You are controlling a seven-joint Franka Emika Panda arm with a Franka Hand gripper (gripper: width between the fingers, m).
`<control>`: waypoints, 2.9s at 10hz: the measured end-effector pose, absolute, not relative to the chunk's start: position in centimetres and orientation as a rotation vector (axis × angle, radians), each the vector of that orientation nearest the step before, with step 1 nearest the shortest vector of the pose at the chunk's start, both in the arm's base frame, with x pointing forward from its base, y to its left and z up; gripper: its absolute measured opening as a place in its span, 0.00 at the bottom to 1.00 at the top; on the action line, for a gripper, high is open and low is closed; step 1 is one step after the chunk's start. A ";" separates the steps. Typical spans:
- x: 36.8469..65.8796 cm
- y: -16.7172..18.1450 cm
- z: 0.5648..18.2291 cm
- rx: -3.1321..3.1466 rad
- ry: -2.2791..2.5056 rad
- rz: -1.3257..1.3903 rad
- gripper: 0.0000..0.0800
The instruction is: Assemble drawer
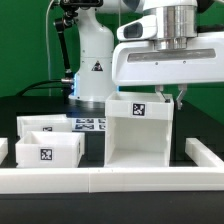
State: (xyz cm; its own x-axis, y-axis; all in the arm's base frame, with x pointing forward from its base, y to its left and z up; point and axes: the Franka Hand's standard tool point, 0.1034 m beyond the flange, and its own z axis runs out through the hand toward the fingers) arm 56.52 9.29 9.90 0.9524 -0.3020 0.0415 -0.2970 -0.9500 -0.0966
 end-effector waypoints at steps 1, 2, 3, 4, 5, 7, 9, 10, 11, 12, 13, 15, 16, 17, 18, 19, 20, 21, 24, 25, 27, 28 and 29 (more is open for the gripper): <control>56.7 9.4 9.9 -2.987 0.585 -0.081 0.05; 56.9 9.4 9.9 -2.952 0.701 -0.084 0.05; 57.1 9.3 10.0 -2.929 0.778 -0.082 0.05; 57.3 9.2 10.0 -2.898 0.868 -0.080 0.05; 57.5 9.1 10.1 -2.872 0.941 -0.080 0.05; 57.5 9.3 10.2 -2.827 1.042 -0.073 0.05; 57.5 9.7 10.4 -2.743 1.207 -0.055 0.05; 57.5 9.8 10.4 -2.708 1.267 -0.046 0.05; 57.5 10.0 10.4 -2.658 1.351 -0.033 0.05; 57.5 9.9 10.4 -2.626 1.411 -0.026 0.05; 57.7 9.8 10.2 -2.556 1.514 -0.005 0.05; 58.7 9.6 10.1 -2.442 1.661 0.020 0.05; 59.2 9.4 10.1 -2.369 1.743 0.032 0.05; 59.7 9.2 10.2 -2.292 1.821 0.045 0.05; 60.1 9.1 10.2 -2.214 1.898 0.058 0.05; 60.5 9.1 10.1 -2.164 1.944 0.068 0.05; 60.8 9.0 10.0 -2.118 1.988 0.076 0.05; 61.1 9.0 10.0 -2.131 1.977 0.083 0.05; 63.1 9.3 9.9 -2.127 1.971 0.099 0.05; 63.5 9.3 9.9 -2.125 1.970 0.099 0.05; 64.4 9.3 10.0 -2.122 1.969 0.103 0.05; 64.5 9.3 9.9 -2.121 1.972 0.107 0.05; 64.5 9.3 10.0 -2.122 1.971 0.108 0.05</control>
Offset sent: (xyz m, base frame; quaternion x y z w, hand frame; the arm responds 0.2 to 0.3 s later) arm 0.0096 -0.0115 -0.0074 -0.0154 -0.0028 0.1975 0.9802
